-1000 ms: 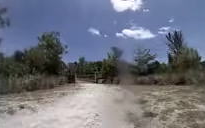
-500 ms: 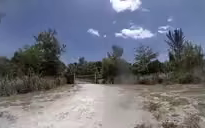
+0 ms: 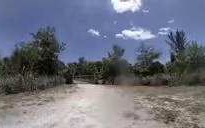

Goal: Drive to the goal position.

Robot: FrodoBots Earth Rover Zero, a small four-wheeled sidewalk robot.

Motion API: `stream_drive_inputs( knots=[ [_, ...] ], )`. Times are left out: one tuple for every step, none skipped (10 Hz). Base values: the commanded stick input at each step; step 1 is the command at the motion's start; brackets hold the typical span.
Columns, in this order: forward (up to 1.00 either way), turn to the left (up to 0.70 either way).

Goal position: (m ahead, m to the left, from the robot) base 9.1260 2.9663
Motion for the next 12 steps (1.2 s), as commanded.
stream_drive_inputs(
  knots=[
    [0.85, 0.00],
    [0.85, 0.00],
    [0.85, 0.00],
    [0.85, 0.00],
    [0.85, 0.00],
    [0.85, 0.00],
    [0.85, 0.00],
    [0.85, 0.00],
    [0.85, 0.00],
    [0.85, 0.00],
    [0.85, 0.00],
    [0.85, 0.00]
  ],
)
